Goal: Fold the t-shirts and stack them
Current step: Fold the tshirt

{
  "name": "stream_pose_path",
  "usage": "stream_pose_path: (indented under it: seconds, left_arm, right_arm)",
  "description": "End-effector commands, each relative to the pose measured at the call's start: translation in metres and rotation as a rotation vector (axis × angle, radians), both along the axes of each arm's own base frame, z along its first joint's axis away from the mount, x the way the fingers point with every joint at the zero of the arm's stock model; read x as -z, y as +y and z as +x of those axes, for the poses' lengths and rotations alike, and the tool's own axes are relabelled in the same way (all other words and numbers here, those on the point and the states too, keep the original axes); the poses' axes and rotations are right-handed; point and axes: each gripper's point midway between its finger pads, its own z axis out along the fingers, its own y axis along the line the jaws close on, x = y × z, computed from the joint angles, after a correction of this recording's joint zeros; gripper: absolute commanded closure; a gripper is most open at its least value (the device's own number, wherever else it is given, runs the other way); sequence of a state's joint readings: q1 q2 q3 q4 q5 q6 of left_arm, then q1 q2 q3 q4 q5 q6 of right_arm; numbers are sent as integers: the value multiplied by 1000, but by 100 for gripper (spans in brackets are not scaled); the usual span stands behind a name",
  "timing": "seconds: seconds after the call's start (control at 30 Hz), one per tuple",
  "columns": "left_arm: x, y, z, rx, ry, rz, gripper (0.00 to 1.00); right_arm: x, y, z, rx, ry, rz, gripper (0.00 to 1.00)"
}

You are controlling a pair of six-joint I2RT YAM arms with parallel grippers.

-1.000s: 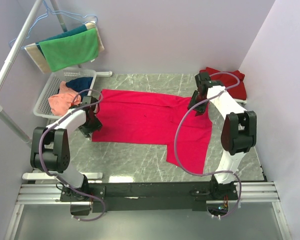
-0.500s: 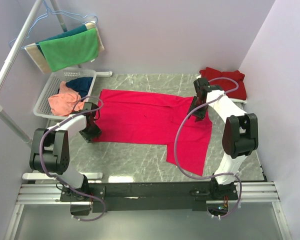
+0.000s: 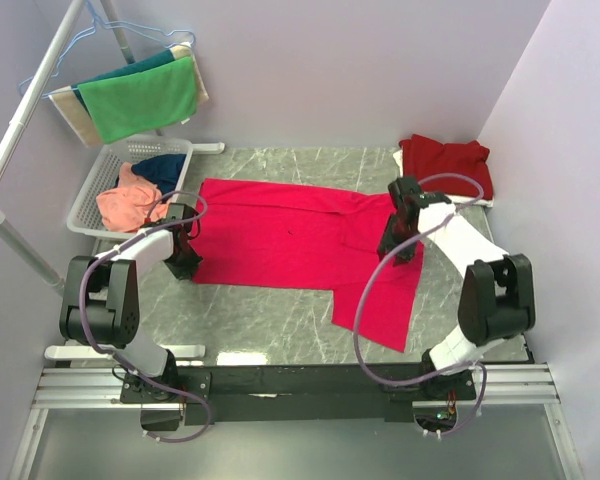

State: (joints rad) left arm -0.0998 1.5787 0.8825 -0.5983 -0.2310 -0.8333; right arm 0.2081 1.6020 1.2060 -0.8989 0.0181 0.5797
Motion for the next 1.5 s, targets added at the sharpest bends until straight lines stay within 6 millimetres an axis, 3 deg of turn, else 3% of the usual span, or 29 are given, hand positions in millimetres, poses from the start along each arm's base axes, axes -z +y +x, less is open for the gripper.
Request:
stream_pose_path:
  seconds: [0.0,0.2,0.7,0.97,1.3,1.47]
  left_arm:
    - [-9,10,-12,-16,21,50,99]
    - [-30,14,-5,-12,-22,71,99]
    - [-31,13,1,16,-26,68,99]
    - [-28,12,1,29,-22,68,99]
    - [-27,13,-2,39,-12,74,99]
    - [-30,13,1,45,-10,77,99]
  right_arm:
    - [3,-7,-37,8,37,-30,54]
    - [18,-7,-82,4,109,-10,53]
    - [51,-12,-169,20,272,-42,49]
    - [64,-10,-186,29,314,-63,48]
    - [96,-5,-206,73,346,-36,48]
    - [101,0,-202,72,344,-33,50]
